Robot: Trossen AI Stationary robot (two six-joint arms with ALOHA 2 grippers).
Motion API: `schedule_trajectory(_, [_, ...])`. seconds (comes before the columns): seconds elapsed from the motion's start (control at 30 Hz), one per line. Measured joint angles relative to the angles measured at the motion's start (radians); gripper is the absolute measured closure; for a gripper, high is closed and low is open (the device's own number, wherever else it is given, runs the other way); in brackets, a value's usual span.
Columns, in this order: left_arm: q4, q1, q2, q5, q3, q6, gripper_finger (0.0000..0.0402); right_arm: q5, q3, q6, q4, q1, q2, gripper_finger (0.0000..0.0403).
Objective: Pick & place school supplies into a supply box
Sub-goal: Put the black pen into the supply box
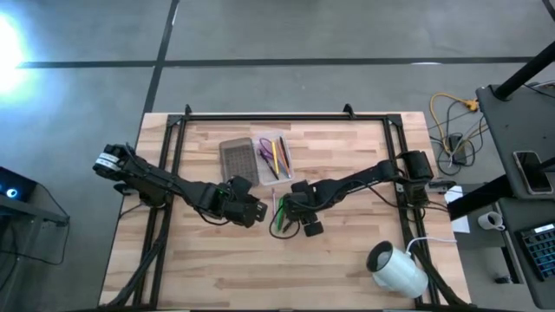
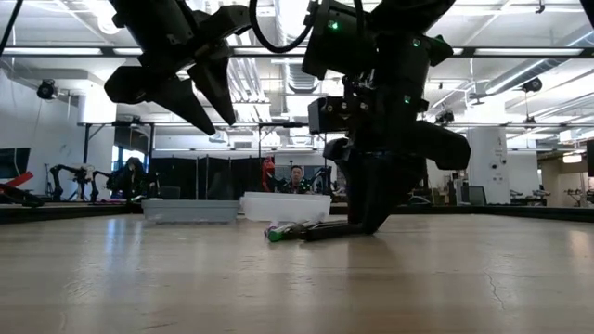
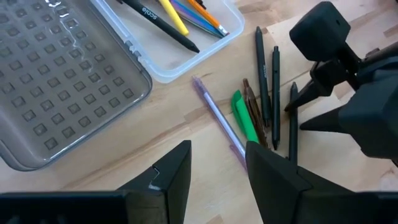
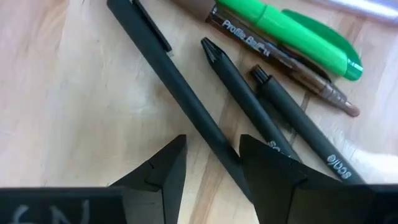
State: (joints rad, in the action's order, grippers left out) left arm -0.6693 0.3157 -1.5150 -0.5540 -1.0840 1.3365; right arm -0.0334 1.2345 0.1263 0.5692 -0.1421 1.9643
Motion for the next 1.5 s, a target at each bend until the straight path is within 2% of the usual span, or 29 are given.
schedule_trajectory(0.2, [0.000, 0.000, 0.000, -0.001, 0.001, 0.005, 0.0265, 0.012, -0.011, -0.045, 0.000, 0.000, -0.001, 0.0293])
schedule_trajectory(0.4, [0.000, 0.000, 0.000, -0.001, 0.001, 0.006, 0.0265, 0.019, -0.011, -0.074, 0.004, 0.001, -0.001, 0.0353])
schedule_trajectory(0.5, [0.000, 0.000, 0.000, -0.001, 0.001, 0.006, 0.0265, 0.066, -0.011, -0.108, 0.016, 0.004, -0.002, 0.0382])
schedule_trajectory(0.77, [-0.001, 0.000, 0.000, -0.014, 0.001, 0.006, 0.0265, 0.192, -0.019, -0.280, 0.067, 0.004, -0.037, 0.0385])
schedule_trajectory(0.93, [-0.013, 0.000, 0.000, -0.047, 0.001, 0.014, 0.0265, 0.168, -0.019, -0.454, 0.018, 0.029, -0.116, 0.0386])
schedule_trajectory(1.23, [-0.076, 0.016, 0.022, -0.080, 0.002, 0.039, 0.0265, 0.034, -0.058, -0.804, -0.109, 0.154, -0.196, 0.0387])
schedule_trajectory(1.37, [-0.080, 0.038, 0.045, -0.138, 0.002, 0.036, 0.0265, 0.033, -0.087, -0.915, -0.239, 0.246, -0.208, 0.0387])
schedule_trajectory(1.5, [-0.079, 0.058, 0.063, -0.182, 0.002, 0.016, 0.0265, 0.078, -0.096, -0.993, -0.336, 0.332, -0.198, 0.0386])
